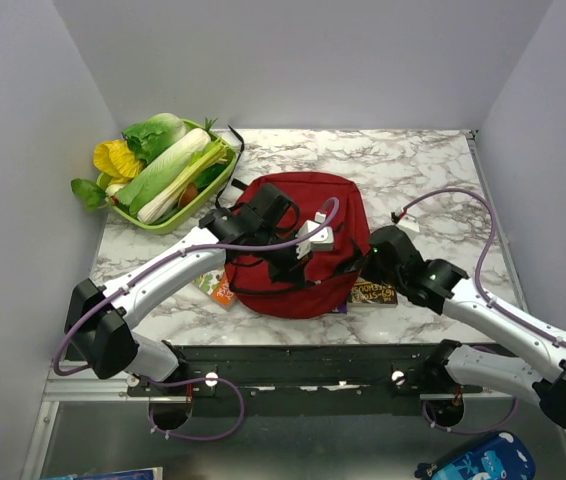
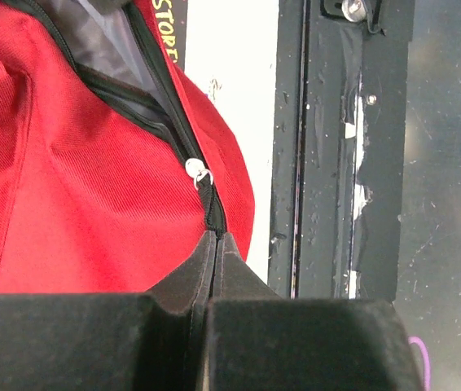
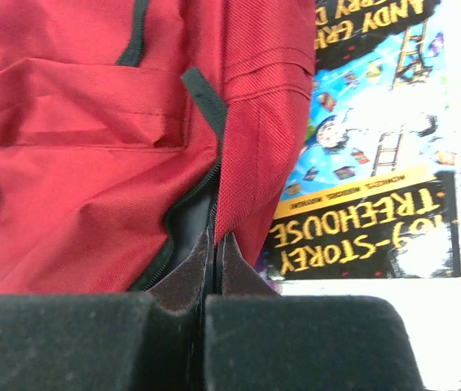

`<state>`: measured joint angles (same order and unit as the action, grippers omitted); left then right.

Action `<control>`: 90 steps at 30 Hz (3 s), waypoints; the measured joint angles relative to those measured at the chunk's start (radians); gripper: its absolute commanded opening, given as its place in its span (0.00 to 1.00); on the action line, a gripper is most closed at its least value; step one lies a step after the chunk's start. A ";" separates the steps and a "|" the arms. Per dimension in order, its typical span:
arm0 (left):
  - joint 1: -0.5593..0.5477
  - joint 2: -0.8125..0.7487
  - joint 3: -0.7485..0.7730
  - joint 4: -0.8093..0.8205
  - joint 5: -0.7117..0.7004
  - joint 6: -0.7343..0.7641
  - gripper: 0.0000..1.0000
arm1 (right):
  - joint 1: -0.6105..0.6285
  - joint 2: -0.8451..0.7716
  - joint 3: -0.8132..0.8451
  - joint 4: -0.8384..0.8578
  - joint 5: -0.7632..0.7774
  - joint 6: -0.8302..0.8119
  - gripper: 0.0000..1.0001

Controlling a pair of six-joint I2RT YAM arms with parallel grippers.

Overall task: Pack the student bag
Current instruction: Unzip the student bag at the center of the board.

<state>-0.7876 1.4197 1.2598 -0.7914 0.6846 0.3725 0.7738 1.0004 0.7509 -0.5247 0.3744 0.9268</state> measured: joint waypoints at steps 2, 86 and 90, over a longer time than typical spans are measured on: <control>0.002 0.000 -0.012 0.007 -0.006 -0.001 0.00 | -0.035 0.019 0.000 0.000 -0.004 -0.026 0.01; 0.216 -0.126 -0.258 0.058 -0.276 0.072 0.00 | 0.257 0.242 0.039 0.080 0.005 0.528 0.01; 0.216 -0.126 -0.267 0.070 -0.282 0.072 0.00 | 0.255 0.139 -0.021 0.055 0.045 0.529 0.01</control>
<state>-0.5716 1.2938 0.9924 -0.7216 0.4026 0.4442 1.0290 1.1397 0.7300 -0.4694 0.4191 1.4559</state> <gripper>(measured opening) 0.010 0.029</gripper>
